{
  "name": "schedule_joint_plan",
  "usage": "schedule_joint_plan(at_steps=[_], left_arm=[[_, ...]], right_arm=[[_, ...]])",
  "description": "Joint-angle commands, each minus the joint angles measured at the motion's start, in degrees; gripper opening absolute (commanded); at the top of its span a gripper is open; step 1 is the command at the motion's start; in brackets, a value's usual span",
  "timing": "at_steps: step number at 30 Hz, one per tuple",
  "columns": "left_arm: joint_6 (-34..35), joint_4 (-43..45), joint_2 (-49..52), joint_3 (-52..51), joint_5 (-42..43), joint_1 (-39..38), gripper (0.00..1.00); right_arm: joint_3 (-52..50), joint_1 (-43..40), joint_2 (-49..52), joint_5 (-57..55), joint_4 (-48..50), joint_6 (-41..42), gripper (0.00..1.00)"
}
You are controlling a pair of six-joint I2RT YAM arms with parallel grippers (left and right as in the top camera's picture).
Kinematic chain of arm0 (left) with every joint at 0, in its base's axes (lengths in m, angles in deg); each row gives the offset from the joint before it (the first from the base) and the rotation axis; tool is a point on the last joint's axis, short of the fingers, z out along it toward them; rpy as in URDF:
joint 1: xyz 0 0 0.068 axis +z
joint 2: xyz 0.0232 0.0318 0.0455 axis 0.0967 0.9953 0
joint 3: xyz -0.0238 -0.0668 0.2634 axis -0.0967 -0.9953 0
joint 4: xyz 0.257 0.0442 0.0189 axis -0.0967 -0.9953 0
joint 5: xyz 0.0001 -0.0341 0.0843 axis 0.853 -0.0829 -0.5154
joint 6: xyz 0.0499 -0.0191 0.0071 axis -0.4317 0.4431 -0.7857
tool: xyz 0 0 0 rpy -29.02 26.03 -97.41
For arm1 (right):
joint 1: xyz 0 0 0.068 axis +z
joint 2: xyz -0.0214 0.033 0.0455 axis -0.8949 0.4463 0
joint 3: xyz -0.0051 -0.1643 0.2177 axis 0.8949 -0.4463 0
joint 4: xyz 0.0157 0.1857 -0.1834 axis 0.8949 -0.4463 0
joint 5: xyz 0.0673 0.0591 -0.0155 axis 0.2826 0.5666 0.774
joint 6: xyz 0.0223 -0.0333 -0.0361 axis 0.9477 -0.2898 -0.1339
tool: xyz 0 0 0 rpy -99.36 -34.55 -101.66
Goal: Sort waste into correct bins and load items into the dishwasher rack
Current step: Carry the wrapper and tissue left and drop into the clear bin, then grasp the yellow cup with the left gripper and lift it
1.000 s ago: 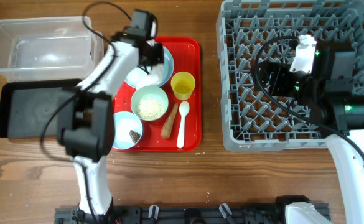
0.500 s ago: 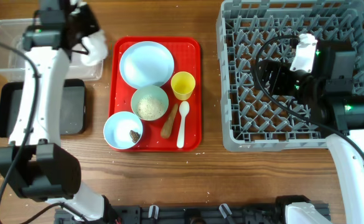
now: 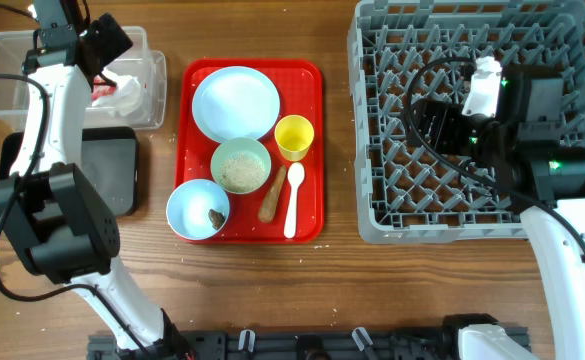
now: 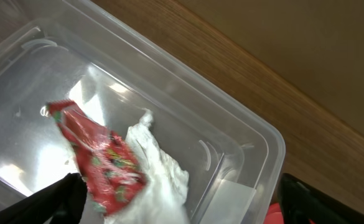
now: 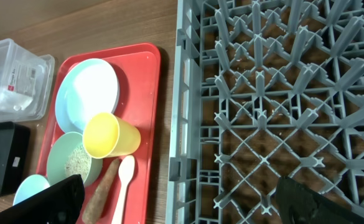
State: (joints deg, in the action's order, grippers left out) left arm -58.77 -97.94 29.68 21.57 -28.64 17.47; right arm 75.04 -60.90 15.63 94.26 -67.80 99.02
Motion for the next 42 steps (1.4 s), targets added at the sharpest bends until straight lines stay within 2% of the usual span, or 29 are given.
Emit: schedule_joint_plan(at_steps=[1, 3, 5, 7, 10, 14, 18, 22, 26, 35, 36, 39, 41, 42], left_arm=[[0.35, -0.13, -3.39, 0.28, -0.92, 0.20, 1.00], [0.35, -1.18, -6.12, 0.28, 0.92, 0.07, 1.00], [0.33, -4.28, -10.01, 0.28, 7.08, -0.46, 1.00], [0.35, -11.26, -12.66, 0.28, 15.74, -1.88, 1.00], [0.35, -20.92, -12.74, 0.26, 21.16, -6.43, 0.99], [-0.79, -26.82, -11.89, 0.22, 21.16, -14.64, 0.94], [-7.26, -27.63, -11.13, 0.15, 18.23, -25.07, 0.85], [-7.21, -27.98, -7.80, 0.11, 15.06, -31.50, 0.79], [-7.23, -28.09, -3.15, 0.11, 14.80, -34.49, 0.75], [-7.19, -29.31, 5.62, 0.11, 14.67, -34.64, 0.57], [-7.19, -29.31, 5.81, 0.11, 14.67, -34.64, 0.55], [-7.19, -29.07, 5.79, 0.11, 14.67, -34.62, 0.40], [-6.93, -29.00, 5.79, 0.11, 14.69, -34.64, 0.27], [-6.75, -28.81, 5.79, 0.13, 14.71, -34.64, 0.16]], right_arm=[[0.70, 0.46, 0.61, -0.09, 0.13, -0.61, 0.99], [0.70, 0.46, 0.61, -0.09, 0.15, -0.59, 1.00], [0.70, 0.46, 0.61, -0.07, 0.15, -0.59, 1.00], [0.70, 0.46, 0.59, -0.07, 0.13, -0.61, 1.00], [0.70, 0.46, 0.61, -0.07, 0.13, -0.61, 1.00], [0.70, 0.46, 0.61, -0.09, 0.11, -0.70, 1.00], [0.70, 0.46, 0.61, -0.09, -0.48, -0.76, 1.00], [0.70, 0.46, 0.61, -0.09, -0.94, -0.81, 1.00], [0.68, 0.46, 0.61, -0.11, -0.98, -2.27, 1.00], [0.66, 0.46, 0.61, -0.09, -2.03, -2.29, 1.00], [0.66, 0.46, 0.61, -0.11, -2.08, -2.27, 1.00], [0.66, 0.46, 0.61, -0.09, -2.12, -2.23, 1.00], [0.66, 0.46, 0.61, -0.09, -2.03, -2.10, 1.00], [0.66, 0.46, 0.61, -0.07, -2.03, -2.08, 1.00]])
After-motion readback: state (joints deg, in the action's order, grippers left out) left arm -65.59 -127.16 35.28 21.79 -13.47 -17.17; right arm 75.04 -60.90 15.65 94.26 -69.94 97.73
